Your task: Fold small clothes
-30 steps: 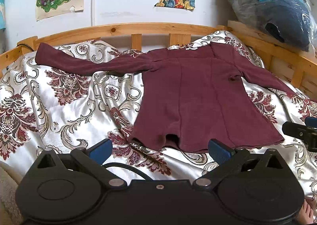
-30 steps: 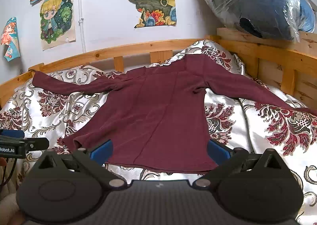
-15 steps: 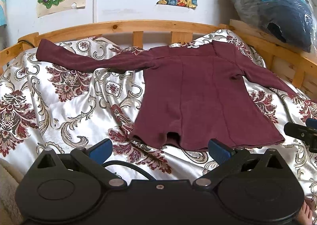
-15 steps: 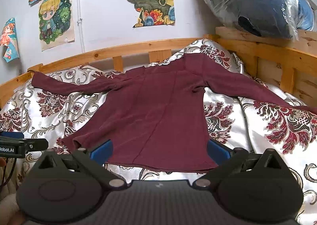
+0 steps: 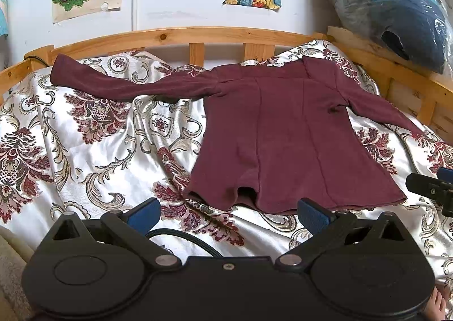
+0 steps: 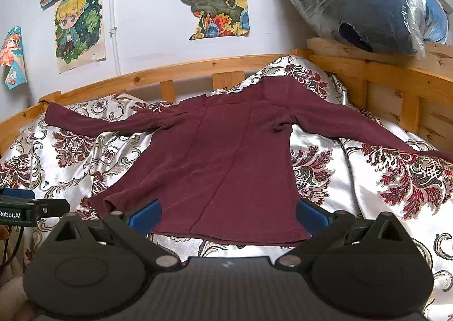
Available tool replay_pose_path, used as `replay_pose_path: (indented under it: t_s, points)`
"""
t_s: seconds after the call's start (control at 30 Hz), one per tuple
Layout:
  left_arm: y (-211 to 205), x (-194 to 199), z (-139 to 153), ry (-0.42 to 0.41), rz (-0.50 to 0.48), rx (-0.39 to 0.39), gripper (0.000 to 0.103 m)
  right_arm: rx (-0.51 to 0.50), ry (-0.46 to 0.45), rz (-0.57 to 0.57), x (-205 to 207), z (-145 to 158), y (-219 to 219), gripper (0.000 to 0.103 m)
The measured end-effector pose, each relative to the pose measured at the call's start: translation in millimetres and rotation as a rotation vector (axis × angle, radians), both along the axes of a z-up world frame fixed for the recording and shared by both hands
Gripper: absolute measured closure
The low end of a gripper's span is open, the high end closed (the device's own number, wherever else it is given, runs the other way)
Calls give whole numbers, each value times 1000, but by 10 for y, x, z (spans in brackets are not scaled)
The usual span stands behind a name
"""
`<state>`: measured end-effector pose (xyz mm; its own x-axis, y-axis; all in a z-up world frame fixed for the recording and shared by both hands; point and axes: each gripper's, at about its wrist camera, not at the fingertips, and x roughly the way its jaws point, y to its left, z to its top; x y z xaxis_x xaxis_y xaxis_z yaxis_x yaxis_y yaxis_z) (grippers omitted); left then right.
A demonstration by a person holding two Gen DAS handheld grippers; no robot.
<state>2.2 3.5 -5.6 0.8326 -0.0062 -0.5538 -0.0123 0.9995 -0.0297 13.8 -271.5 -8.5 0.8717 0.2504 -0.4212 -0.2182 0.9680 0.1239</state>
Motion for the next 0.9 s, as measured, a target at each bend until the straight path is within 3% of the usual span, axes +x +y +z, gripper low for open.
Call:
replay_pose_path:
  t_s: [0.9]
  points:
    - [2, 13, 7, 9, 10, -2, 1, 12, -6, -8, -18, -7, -18, 0]
